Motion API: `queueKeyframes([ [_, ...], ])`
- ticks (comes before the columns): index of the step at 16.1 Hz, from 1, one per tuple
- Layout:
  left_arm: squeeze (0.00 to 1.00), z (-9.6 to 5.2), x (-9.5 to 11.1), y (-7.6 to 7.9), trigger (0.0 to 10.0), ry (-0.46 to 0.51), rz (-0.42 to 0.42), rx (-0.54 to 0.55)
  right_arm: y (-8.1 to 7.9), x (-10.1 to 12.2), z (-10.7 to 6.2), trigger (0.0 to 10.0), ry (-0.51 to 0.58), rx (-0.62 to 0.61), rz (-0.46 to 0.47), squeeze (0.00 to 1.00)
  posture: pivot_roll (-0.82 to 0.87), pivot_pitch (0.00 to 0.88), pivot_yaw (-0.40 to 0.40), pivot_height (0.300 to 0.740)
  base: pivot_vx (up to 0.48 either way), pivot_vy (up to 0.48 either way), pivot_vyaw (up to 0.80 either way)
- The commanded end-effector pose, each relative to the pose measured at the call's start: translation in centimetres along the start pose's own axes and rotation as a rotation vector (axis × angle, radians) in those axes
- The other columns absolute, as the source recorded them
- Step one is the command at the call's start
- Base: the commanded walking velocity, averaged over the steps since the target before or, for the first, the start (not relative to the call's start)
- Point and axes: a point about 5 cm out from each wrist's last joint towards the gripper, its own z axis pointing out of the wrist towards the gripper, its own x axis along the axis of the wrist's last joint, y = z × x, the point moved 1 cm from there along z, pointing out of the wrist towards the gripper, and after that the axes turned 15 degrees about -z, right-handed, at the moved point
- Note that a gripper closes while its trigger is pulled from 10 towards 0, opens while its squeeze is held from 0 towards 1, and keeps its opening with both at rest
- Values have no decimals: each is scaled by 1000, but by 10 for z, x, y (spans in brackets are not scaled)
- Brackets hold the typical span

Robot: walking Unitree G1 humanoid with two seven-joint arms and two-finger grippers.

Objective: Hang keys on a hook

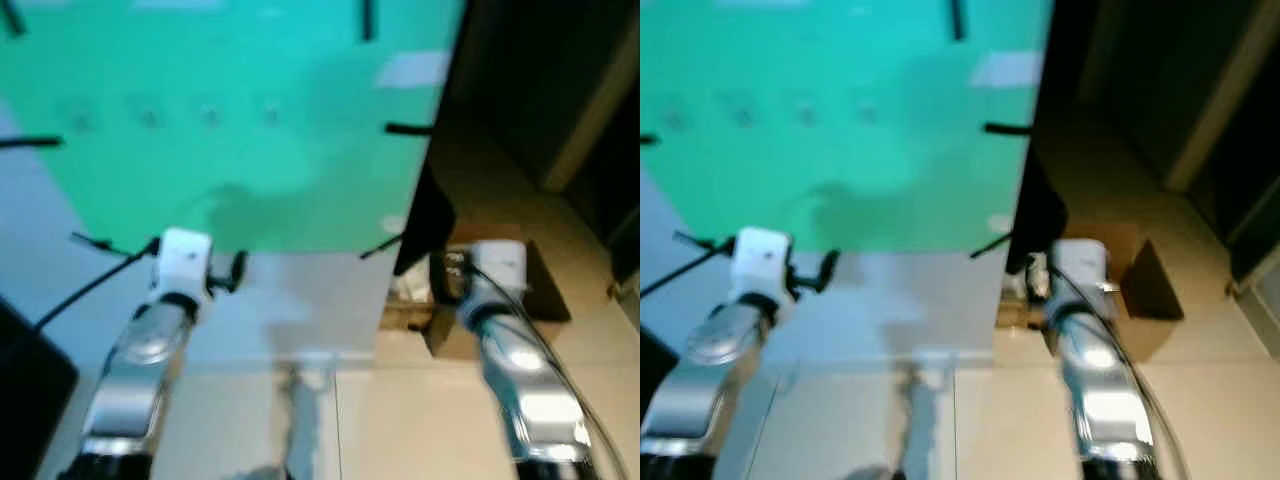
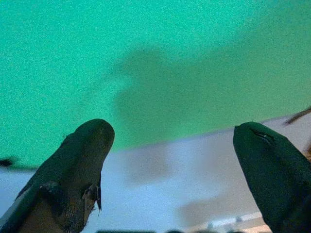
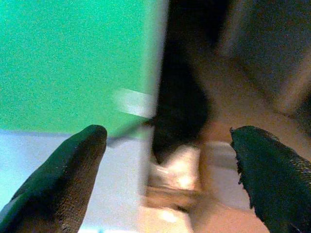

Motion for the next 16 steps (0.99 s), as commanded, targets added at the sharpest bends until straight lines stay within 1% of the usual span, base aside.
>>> queueKeyframes([
  [1,0,0,7,5,10000,34,-9,-19,3,-1,-1,10000,-5,-10,1,1000,-73,0,25,740,0,0,800],
  [3,0,-1,5,6,10000,29,-13,-29,3,-7,-1,10000,-30,-20,3,1000,-65,0,22,740,0,0,800],
  [8,0,-4,3,3,10000,25,-22,-26,0,-8,-1,10000,-28,-6,-3,1000,-54,0,15,740,0,0,800],
  [9,0,-5,2,3,10000,25,-35,-23,-1,-9,-2,10000,-28,0,-11,1000,-56,0,16,740,0,0,800],
  [16,0,-7,2,3,10000,22,-32,-28,-5,-10,-2,10000,-20,34,-23,1000,-44,0,5,740,272,0,800],
])
